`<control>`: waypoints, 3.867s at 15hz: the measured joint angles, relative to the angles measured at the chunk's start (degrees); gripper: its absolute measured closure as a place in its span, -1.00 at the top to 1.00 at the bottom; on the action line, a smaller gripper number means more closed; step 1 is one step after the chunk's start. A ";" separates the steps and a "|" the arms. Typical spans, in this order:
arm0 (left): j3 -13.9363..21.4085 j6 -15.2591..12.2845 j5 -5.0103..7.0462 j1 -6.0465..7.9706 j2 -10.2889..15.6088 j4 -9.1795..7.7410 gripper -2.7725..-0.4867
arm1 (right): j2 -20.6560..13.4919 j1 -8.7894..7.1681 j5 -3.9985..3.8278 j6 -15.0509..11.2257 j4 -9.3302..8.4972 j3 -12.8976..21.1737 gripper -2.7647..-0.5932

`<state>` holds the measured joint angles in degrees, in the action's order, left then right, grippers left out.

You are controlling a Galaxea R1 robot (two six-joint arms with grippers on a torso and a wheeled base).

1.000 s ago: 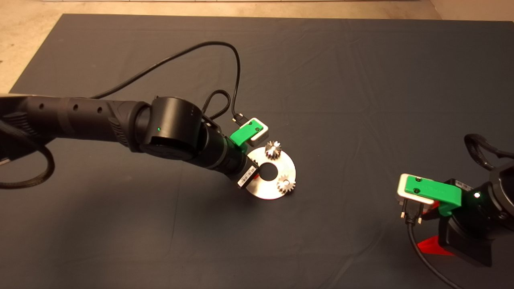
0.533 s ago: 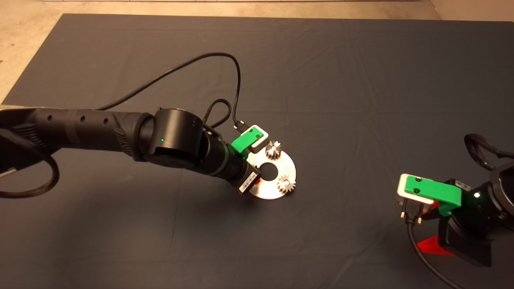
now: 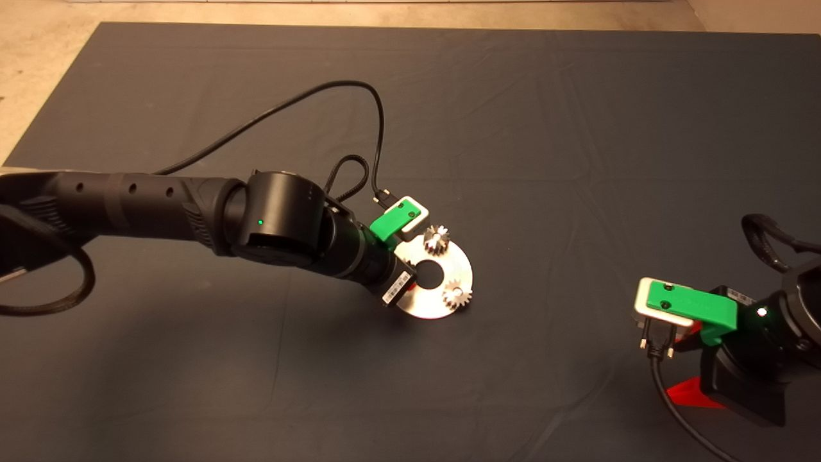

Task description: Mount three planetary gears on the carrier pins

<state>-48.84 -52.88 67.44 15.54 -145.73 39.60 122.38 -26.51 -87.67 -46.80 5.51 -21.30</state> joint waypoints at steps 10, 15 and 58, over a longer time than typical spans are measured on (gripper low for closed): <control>-1.38 1.17 -1.45 -1.55 0.48 1.74 -0.81 | -0.09 -0.02 0.00 0.00 -0.15 0.00 -0.20; 0.49 1.21 0.23 -1.60 0.49 1.69 -0.81 | -0.05 -0.02 0.00 0.00 -0.15 0.00 -0.20; 0.63 1.21 -3.85 -3.30 1.90 4.53 -0.82 | 0.63 -0.82 0.00 0.02 -0.20 0.02 -0.20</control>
<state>-48.20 -51.68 63.59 12.24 -143.82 44.13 123.02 -27.33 -87.67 -46.78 5.32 -21.27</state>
